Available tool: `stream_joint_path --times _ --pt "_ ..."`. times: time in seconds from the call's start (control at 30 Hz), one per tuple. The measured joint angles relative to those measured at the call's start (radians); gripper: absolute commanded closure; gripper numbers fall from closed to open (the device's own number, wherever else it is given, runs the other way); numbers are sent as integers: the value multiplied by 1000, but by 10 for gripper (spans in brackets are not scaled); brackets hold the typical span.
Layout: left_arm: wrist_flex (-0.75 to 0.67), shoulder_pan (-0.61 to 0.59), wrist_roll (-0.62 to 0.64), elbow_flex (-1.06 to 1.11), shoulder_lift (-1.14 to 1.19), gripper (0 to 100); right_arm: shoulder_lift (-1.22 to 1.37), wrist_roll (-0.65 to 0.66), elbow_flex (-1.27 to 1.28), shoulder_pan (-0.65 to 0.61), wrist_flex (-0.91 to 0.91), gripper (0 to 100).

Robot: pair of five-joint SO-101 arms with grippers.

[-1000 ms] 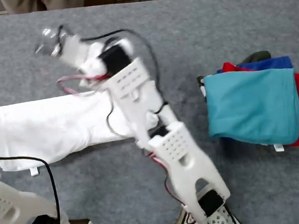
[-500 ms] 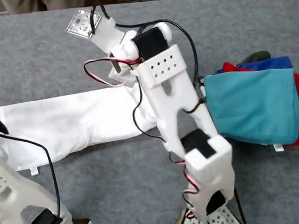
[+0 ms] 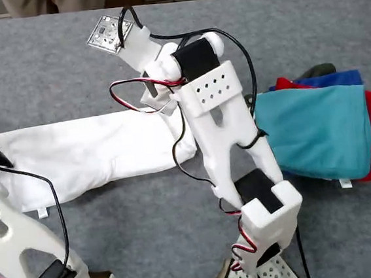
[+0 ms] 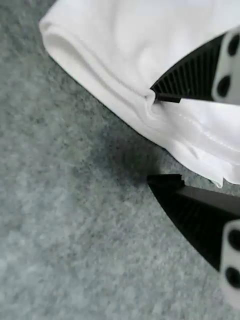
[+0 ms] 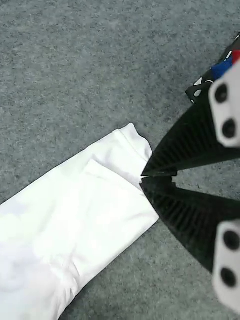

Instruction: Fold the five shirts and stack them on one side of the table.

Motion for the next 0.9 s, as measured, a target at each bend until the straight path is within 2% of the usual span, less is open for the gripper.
stream_joint_path --times 0.17,0.43,0.73,0.9 --pt "14 2 -5 -34 55 804 0 0 2 0 0 993" --pt "35 38 -5 -68 92 981 0 0 2 0 0 993" --pt "43 38 -5 -68 94 982 0 0 2 0 0 993" --pt "44 -25 -32 -95 98 982 0 0 2 0 0 993"
